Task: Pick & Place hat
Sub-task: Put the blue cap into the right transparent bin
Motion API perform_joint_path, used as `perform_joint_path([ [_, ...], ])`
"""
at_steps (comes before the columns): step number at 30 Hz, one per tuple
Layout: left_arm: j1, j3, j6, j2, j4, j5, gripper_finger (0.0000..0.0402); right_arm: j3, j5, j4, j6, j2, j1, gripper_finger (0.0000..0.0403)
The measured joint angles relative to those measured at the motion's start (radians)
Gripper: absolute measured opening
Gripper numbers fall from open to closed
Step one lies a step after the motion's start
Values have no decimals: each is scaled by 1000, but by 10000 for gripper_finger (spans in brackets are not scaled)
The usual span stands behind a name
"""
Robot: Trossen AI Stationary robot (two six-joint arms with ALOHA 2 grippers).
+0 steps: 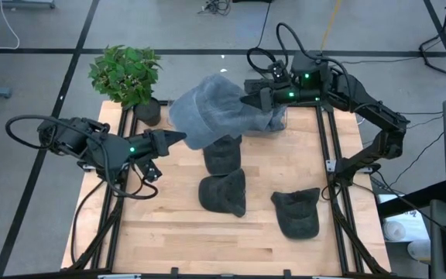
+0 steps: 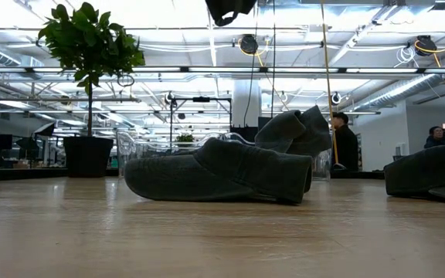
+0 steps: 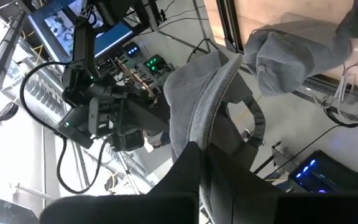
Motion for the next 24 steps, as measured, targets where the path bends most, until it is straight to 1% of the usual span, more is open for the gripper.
perform_joint_path([
  [3, 1, 0, -1, 0, 3, -19, 7, 0, -11, 15, -5, 8, 0, 209],
  [5, 3, 0, -5, 0, 3, -26, 7, 0, -12, 43, -12, 11, 0, 179],
  [7, 3, 0, -10, 0, 3, -28, 7, 0, -12, 69, -25, 13, 0, 137],
  [10, 3, 0, -14, 0, 3, -46, 7, -1, -42, 131, -64, 12, 0, 51],
  [11, 3, 0, -16, 0, 4, -55, 7, -1, -50, 151, -85, 12, 0, 30],
  [13, 3, 0, -25, 0, 4, -71, 7, -1, -61, 176, -101, 12, 0, 26],
  [17, 3, 0, -50, 0, 4, -76, 7, -1, -61, 172, -92, 12, 0, 26],
  [19, 3, 0, -88, 0, 4, -72, 15, -1, -62, 169, -104, 12, -1, 26],
  [21, 7, 0, -177, 0, 4, -74, 31, -1, -62, 166, -109, 12, -1, 26],
  [24, 25, 0, -421, -3, 4, -59, 58, -1, -61, 158, -126, 4, -7, 26],
])
